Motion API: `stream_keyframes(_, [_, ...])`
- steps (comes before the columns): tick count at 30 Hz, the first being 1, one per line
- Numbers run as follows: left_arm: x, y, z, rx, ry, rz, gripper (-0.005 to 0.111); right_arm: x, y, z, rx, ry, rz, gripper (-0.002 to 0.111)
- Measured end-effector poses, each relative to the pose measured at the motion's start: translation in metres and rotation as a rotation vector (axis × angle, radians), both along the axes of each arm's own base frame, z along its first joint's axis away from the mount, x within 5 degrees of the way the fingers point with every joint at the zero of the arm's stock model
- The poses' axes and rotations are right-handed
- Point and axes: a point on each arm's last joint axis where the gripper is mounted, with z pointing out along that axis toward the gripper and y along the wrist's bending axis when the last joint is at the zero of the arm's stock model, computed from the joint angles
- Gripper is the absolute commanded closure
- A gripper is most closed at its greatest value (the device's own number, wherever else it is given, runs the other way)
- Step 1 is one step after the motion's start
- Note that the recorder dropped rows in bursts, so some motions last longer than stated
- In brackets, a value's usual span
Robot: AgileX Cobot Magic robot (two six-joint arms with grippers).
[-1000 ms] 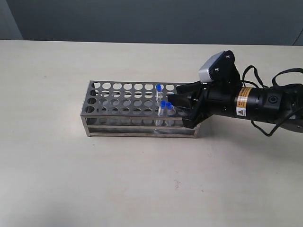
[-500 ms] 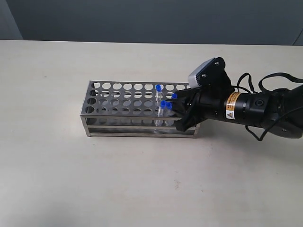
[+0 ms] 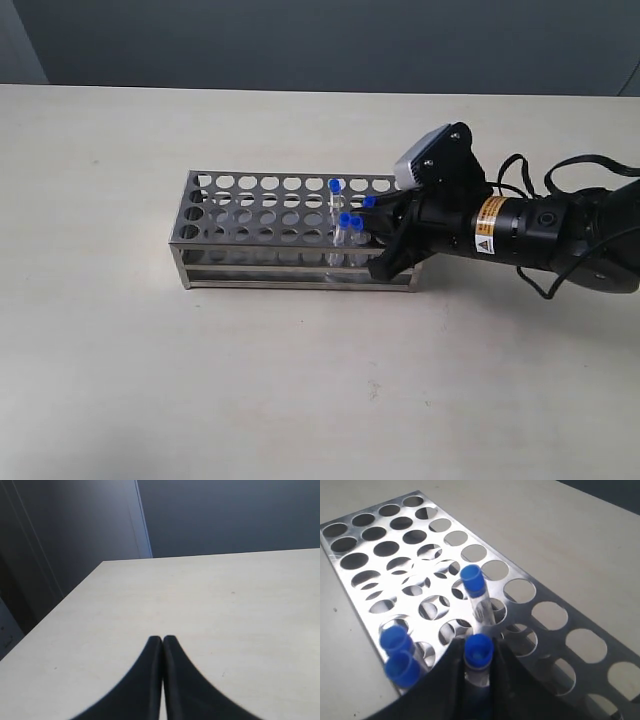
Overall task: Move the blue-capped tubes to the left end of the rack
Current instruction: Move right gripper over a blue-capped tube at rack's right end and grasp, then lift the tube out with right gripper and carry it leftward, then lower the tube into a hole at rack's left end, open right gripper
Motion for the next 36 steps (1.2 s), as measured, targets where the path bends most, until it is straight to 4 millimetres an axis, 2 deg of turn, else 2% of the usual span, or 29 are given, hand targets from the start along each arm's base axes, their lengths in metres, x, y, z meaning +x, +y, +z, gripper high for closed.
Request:
stream_keyframes(3, [0.000, 0.000, 0.000, 0.000, 0.000, 0.000, 0.106, -0.001, -0.001, 0.003, -0.002, -0.009, -0.001, 0.108])
stream_keyframes(8, [0.000, 0.000, 0.000, 0.000, 0.000, 0.000, 0.106, -0.002, -0.004, 0.029, -0.011, -0.079, -0.012, 0.108])
stream_keyframes(12, [0.000, 0.000, 0.000, 0.000, 0.000, 0.000, 0.106, 0.000, -0.003, 0.057, -0.038, -0.162, -0.018, 0.108])
stream_keyframes(17, [0.000, 0.000, 0.000, 0.000, 0.000, 0.000, 0.106, 0.012, 0.003, 0.102, 0.031, -0.290, -0.033, 0.108])
stream_keyframes(19, [0.000, 0.000, 0.000, 0.000, 0.000, 0.000, 0.106, 0.016, 0.007, 0.112, 0.048, -0.314, -0.035, 0.108])
stream_keyframes(24, [0.000, 0.000, 0.000, 0.000, 0.000, 0.000, 0.106, 0.014, 0.035, 0.135, 0.089, -0.358, 0.016, 0.108])
stream_keyframes(27, [0.000, 0.000, 0.000, 0.000, 0.000, 0.000, 0.106, 0.007, 0.064, 0.142, 0.126, -0.365, 0.083, 0.108])
stream_keyframes(32, [0.000, 0.000, 0.000, 0.000, 0.000, 0.000, 0.106, 0.006, 0.117, 0.125, 0.156, -0.295, 0.176, 0.108])
stream_keyframes(36, [0.000, 0.000, 0.000, 0.000, 0.000, 0.000, 0.106, 0.016, 0.145, 0.101, 0.150, -0.247, 0.200, 0.108])
